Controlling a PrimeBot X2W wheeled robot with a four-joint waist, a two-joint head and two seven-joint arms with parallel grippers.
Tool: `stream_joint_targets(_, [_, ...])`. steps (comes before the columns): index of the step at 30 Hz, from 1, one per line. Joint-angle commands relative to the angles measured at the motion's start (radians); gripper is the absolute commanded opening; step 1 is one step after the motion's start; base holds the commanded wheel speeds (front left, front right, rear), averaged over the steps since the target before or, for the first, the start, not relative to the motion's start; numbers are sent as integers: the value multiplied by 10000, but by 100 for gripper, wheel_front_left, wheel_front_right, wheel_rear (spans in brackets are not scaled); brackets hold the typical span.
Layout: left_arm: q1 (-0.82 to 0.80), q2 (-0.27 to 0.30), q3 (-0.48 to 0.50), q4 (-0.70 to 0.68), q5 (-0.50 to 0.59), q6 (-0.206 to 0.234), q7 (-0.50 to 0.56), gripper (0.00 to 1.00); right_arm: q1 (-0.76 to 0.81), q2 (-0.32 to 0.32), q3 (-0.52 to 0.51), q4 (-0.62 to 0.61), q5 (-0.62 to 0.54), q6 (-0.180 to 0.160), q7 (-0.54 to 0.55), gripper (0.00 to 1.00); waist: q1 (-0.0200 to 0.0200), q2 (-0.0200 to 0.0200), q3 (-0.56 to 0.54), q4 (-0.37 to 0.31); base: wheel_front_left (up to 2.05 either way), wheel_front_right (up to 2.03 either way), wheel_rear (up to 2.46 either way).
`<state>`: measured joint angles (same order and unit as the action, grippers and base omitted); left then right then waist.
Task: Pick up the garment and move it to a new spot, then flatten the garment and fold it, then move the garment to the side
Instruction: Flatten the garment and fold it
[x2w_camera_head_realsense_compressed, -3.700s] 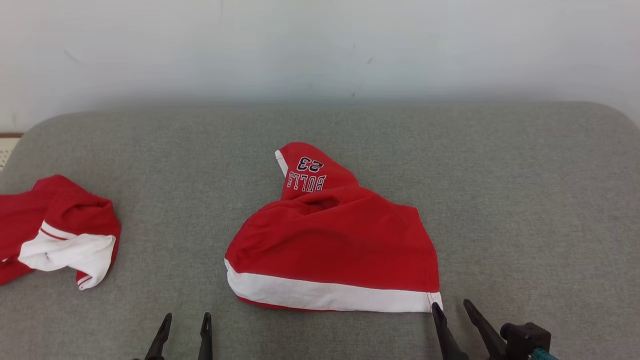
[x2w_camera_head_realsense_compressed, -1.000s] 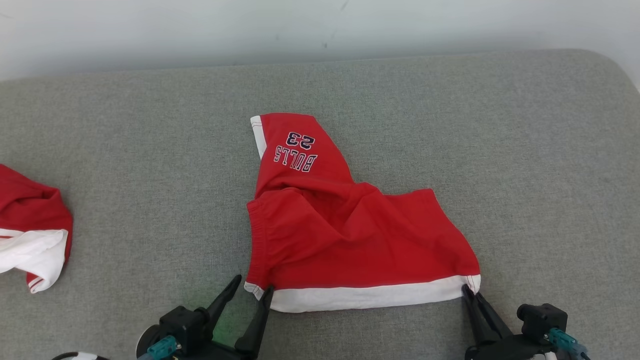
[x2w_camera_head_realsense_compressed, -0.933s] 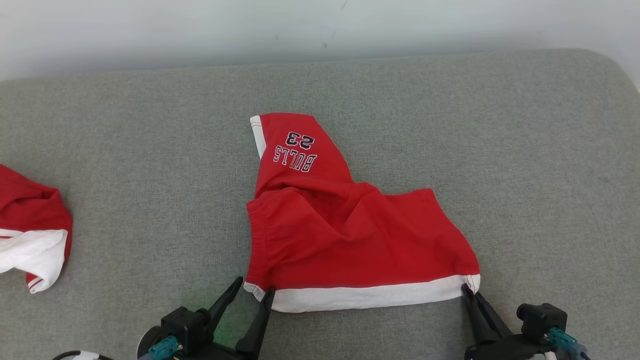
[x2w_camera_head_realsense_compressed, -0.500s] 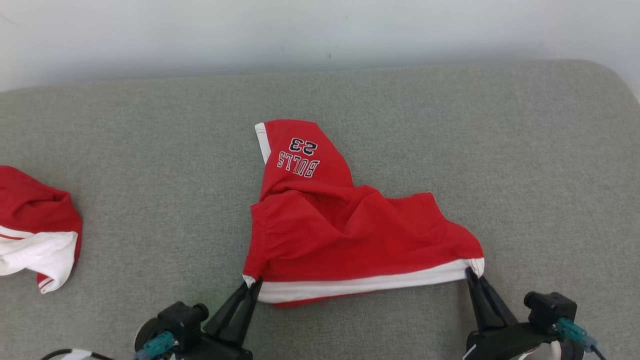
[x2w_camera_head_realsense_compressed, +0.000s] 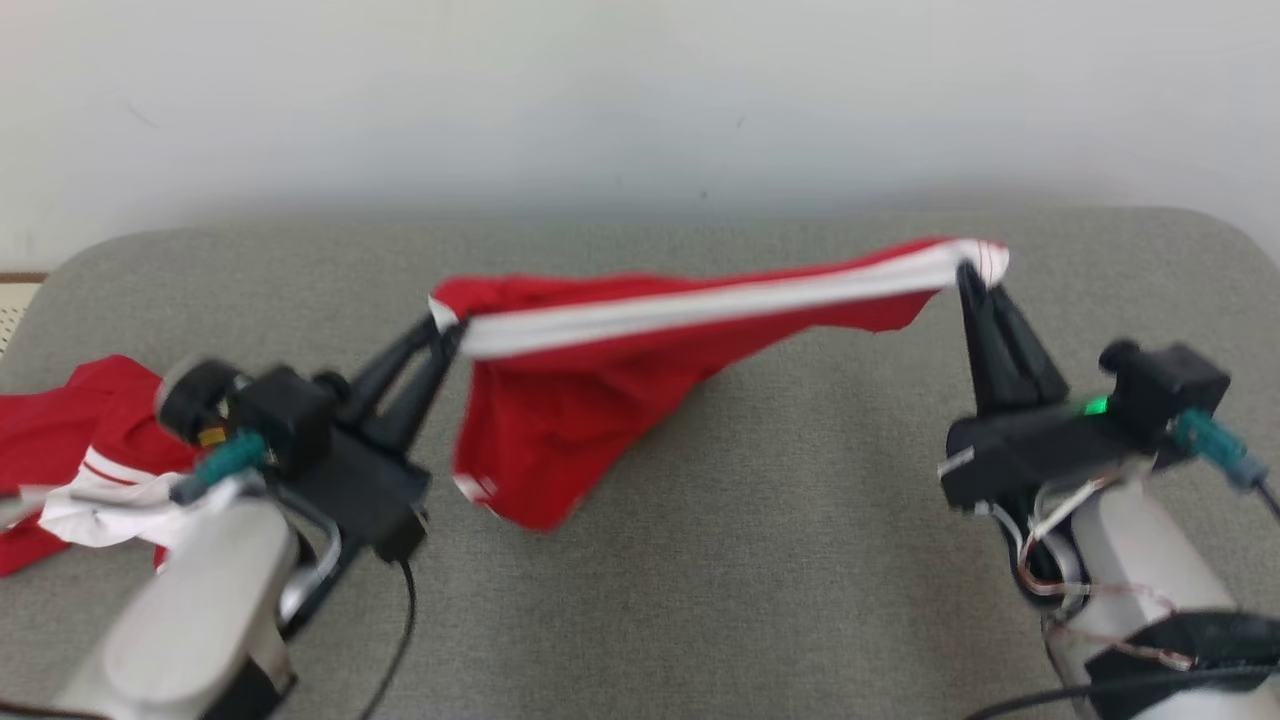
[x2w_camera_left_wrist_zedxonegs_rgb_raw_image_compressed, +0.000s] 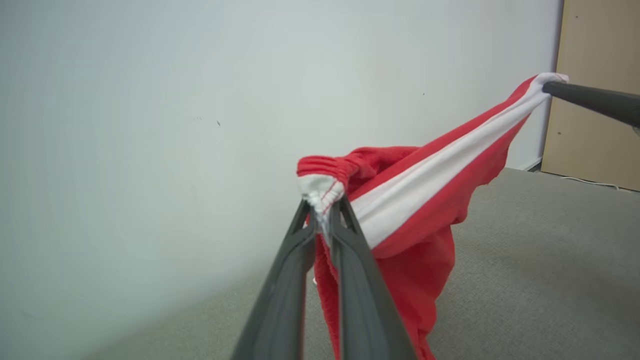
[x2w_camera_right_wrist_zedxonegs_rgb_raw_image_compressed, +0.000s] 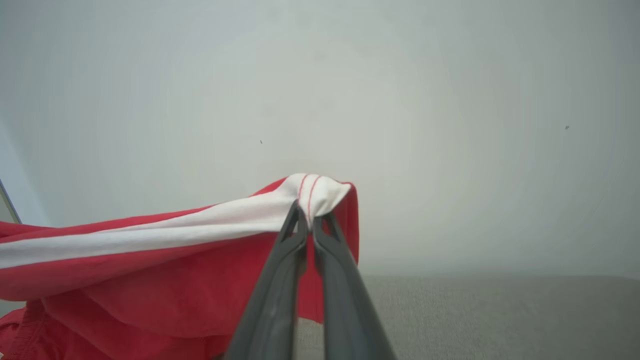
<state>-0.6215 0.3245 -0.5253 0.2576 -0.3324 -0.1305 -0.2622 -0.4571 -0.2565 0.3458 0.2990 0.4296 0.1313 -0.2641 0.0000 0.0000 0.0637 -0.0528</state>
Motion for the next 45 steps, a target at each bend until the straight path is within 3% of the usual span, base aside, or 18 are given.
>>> stream_joint_targets(1, [-736, 261, -152, 406, -170, 2, -38, 0, -590, -201, 139, 40, -112, -10, -3, 0, 0, 0, -250, 203, 0, 0, 0])
stream_joint_targets(8, [-4404, 894, -1708, 2368, -225, 7, -26, 0, -3361, -792, 492, 449, -607, -12, -5, 0, 0, 0, 24, 310, 0, 0, 0])
stream_joint_targets(11, [-5466, 878, -2079, 2944, -162, 8, -26, 0, -4426, -971, 698, 943, -729, -12, -3, 0, 0, 0, 479, 283, 0, 0, 0])
stream_joint_targets(17, [-7388, 621, -2708, 4047, 142, 8, -19, 0, -6615, -1281, 1272, 2121, -921, -12, -5, 0, 0, 0, 1897, 196, 0, 0, 0])
stream_joint_targets(25, [-9684, 212, -2704, 5410, 631, 172, 43, 0, -9273, -1514, 1781, 3209, -1161, -12, -3, 0, 0, 0, 3882, -25, 0, 0, 0])
stream_joint_targets(30, [-11072, -216, -2444, 5667, 941, 678, -18, 0, -10692, -1638, 1513, 3438, -1728, -13, -3, 0, 0, 0, 4807, -185, 0, 0, 0])
stream_joint_targets(36, [-10183, -228, -2000, 4615, 955, 867, -21, 0, -10363, -1980, 1486, 2971, -1616, -12, -3, 0, 0, 0, 5468, -257, 0, 0, 0])
stream_joint_targets(45, [-6541, -207, -349, 3075, 449, 1101, -24, 0, -6902, -2947, 2098, 1468, -383, -15, -3, 0, 0, 0, 5590, -59, 0, 0, 0])
